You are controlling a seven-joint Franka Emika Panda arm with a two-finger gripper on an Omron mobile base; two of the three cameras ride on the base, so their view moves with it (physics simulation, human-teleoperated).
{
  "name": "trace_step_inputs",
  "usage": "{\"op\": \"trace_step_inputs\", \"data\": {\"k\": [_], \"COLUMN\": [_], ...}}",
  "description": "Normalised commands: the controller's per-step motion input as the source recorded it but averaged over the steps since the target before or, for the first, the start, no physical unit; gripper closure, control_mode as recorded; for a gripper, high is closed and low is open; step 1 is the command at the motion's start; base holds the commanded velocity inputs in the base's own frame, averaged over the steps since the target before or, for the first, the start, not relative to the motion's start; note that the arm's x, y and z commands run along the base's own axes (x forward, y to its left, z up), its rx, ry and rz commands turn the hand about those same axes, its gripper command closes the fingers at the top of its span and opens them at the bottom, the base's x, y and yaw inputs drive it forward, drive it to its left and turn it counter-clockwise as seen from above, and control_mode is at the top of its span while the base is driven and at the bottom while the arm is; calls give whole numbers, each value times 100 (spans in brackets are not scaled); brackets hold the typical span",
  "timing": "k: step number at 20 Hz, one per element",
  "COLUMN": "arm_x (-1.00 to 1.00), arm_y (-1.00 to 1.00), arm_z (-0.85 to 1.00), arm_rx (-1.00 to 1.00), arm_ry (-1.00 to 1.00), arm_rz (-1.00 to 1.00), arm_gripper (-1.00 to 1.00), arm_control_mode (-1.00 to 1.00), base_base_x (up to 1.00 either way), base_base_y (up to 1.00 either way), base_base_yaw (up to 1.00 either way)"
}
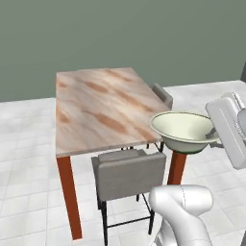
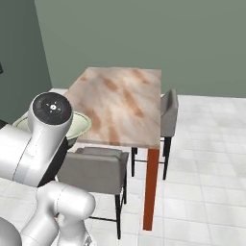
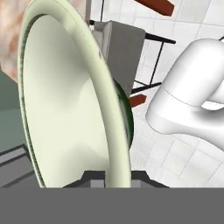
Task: Pick up the bowls from the cabinet and place each bowl in front of a stool on the dining counter.
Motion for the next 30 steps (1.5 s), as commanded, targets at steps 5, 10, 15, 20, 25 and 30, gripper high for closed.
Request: {"op": "trace_step_inputs", "data": {"k": [5, 10, 15, 20, 25, 30], "arm_x": [0, 60, 100, 100, 100, 100], "arm_y": [0, 8, 16, 19, 19, 16], "arm_z": [0, -29, -52, -54, -47, -44], "arm_rx": [0, 4, 5, 5, 3, 0], "arm_ry": [0, 5, 8, 7, 2, 0], "arm_rz": [0, 1, 2, 4, 3, 0], "arm_gripper": [100, 100, 100, 100, 100, 100], "arm_control_mode": [100, -100, -100, -100, -100, -100], "base_base_x": [100, 40, 0, 0, 0, 0], "base_base_y": [8, 5, 0, 0, 0, 0], "base_base_yaw": [2, 1, 0, 0, 0, 0]}}
